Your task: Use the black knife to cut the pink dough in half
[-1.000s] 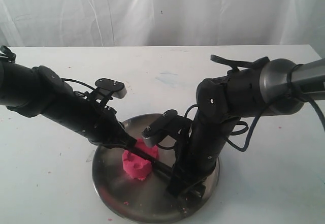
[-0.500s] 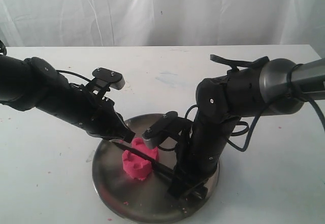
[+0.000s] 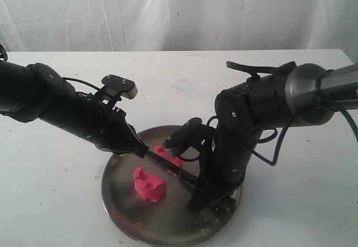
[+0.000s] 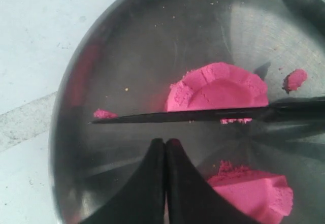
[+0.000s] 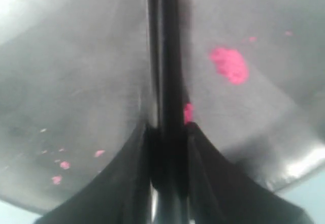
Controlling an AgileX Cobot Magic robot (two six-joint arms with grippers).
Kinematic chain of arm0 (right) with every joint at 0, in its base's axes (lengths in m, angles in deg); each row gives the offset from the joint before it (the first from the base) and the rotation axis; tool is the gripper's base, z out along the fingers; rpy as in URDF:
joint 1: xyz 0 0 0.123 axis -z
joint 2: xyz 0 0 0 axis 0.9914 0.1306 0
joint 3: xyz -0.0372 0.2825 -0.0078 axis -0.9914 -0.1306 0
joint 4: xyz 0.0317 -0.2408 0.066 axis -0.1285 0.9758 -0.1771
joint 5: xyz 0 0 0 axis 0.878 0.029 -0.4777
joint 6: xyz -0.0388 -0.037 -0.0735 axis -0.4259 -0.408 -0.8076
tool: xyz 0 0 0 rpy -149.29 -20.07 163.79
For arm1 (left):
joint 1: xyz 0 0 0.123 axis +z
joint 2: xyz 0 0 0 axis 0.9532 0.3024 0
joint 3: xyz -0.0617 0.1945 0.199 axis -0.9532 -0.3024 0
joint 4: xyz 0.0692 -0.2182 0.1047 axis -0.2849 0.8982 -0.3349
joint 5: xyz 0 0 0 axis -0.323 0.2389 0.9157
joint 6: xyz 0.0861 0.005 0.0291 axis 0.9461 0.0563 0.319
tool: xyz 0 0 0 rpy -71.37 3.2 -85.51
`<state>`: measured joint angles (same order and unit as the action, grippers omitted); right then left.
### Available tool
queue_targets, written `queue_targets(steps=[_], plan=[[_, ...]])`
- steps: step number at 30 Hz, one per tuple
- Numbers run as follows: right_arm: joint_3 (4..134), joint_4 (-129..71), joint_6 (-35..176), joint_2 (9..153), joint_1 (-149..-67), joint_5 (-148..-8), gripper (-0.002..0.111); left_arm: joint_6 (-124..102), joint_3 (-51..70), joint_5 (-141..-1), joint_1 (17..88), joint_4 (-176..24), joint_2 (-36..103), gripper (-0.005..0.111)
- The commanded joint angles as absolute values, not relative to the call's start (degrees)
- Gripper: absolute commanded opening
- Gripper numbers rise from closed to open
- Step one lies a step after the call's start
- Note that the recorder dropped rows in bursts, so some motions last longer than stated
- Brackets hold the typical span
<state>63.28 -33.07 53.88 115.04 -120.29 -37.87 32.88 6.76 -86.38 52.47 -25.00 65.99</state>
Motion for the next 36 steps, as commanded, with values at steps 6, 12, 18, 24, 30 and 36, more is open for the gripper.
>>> queue_targets(steps=[6, 12, 18, 24, 30, 36], plan=[[63.41, -46.70, 38.79, 115.09, -120.32, -36.62, 0.000, 32.74, 6.77, -87.02, 52.37, -24.54, 65.28, 0.000], [63.41, -43.71, 44.92, 115.09, -120.32, -38.36, 0.000, 32.74, 6.77, -87.02, 52.37, -24.54, 65.28, 0.000], [63.41, -35.33, 55.22, 115.09, -120.32, -38.73, 0.000, 32.74, 6.77, -87.16, 52.37, -24.54, 65.28, 0.000], [63.41, -41.85, 47.26, 115.09, -120.32, -37.15, 0.000, 32.74, 6.77, -87.16, 52.37, -24.54, 65.28, 0.000], [63.41, -49.90, 37.43, 115.09, -120.32, -36.68, 0.000, 32.74, 6.77, -87.16, 52.37, -24.54, 65.28, 0.000], [63.41, -38.88, 51.60, 115.09, -120.32, -39.13, 0.000, 32.74, 6.77, -87.16, 52.37, -24.54, 65.28, 0.000]])
